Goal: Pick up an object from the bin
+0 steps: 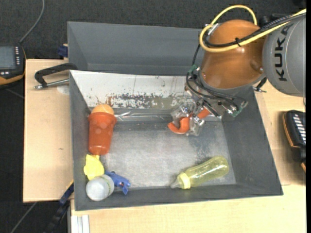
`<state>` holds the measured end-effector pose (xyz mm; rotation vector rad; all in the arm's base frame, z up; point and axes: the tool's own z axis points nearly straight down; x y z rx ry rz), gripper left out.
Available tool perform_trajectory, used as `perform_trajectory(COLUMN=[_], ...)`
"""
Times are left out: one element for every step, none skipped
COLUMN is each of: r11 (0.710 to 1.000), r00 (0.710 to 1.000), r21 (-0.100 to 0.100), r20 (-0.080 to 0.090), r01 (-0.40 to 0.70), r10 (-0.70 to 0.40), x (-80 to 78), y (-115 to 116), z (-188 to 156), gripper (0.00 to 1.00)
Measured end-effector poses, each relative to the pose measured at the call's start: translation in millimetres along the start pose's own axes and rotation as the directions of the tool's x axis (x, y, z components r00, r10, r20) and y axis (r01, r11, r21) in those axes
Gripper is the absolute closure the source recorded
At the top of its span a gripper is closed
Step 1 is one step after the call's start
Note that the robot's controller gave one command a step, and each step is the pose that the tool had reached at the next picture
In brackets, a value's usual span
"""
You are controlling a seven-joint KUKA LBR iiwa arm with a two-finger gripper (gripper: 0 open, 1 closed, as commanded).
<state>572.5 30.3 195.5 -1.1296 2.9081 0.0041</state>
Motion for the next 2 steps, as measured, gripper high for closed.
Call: perform_trajectory(r11=[1.0, 1.0], r00=[1.0, 1.0], r21=[-0.004, 0.001], r20=[-0.002, 0.004], r01=[-0.004, -0.029], r10=[0.004, 0.029], x=[1.7, -6.7], y=[1.5, 5.5], z=[-39.7, -109.8], gripper=[1.0, 1.0])
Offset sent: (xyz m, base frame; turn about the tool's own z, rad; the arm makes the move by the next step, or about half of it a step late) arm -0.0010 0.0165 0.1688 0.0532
